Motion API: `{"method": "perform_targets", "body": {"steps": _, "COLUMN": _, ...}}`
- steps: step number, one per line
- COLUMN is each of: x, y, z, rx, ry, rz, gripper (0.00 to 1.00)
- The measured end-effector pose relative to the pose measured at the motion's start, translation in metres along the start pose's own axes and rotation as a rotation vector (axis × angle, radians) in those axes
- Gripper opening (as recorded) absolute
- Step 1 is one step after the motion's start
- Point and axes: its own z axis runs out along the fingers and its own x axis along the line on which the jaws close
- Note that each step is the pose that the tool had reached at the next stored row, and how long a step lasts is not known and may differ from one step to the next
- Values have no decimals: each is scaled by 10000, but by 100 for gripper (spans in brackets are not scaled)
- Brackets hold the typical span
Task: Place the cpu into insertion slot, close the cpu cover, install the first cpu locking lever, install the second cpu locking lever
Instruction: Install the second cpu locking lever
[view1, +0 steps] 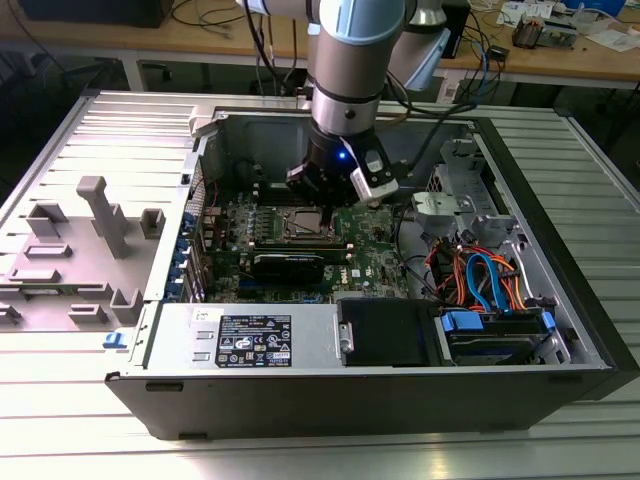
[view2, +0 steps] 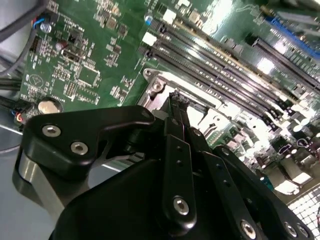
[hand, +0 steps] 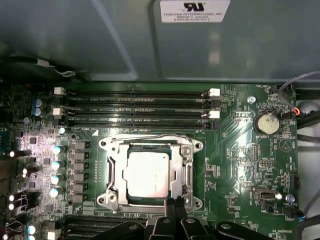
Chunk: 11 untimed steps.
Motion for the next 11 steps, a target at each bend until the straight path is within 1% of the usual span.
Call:
{"method": "perform_targets", "body": {"steps": 1, "x": 5, "y": -34, "z": -3, "rx": -1, "ry": 0, "rz": -1, "gripper": 11}}
{"method": "perform_targets", "body": {"steps": 3, "x": 8, "y": -72, "z": -10, "rx": -1, "ry": 0, "rz": -2, "gripper": 11}}
{"method": "perform_targets", "body": {"steps": 4, "x": 27, "y": -111, "z": -15, "rx": -1, "ry": 0, "rz": 1, "gripper": 11}}
{"method": "perform_targets", "body": {"steps": 8, "x": 103, "y": -131, "z": -13, "rx": -1, "ry": -1, "rz": -6, "gripper": 11}}
{"method": "perform_targets", "body": {"steps": 9, "x": 112, "y": -140, "z": -13, "rx": -9, "ry": 0, "rz": -6, "gripper": 11}}
{"method": "perform_targets", "body": {"steps": 10, "x": 115, "y": -166, "z": -14, "rx": -62, "ry": -2, "rz": -9, "gripper": 11}}
{"method": "perform_targets", "body": {"steps": 11, "x": 116, "y": -198, "z": -15, "rx": -154, "ry": -4, "rz": -12, "gripper": 11}}
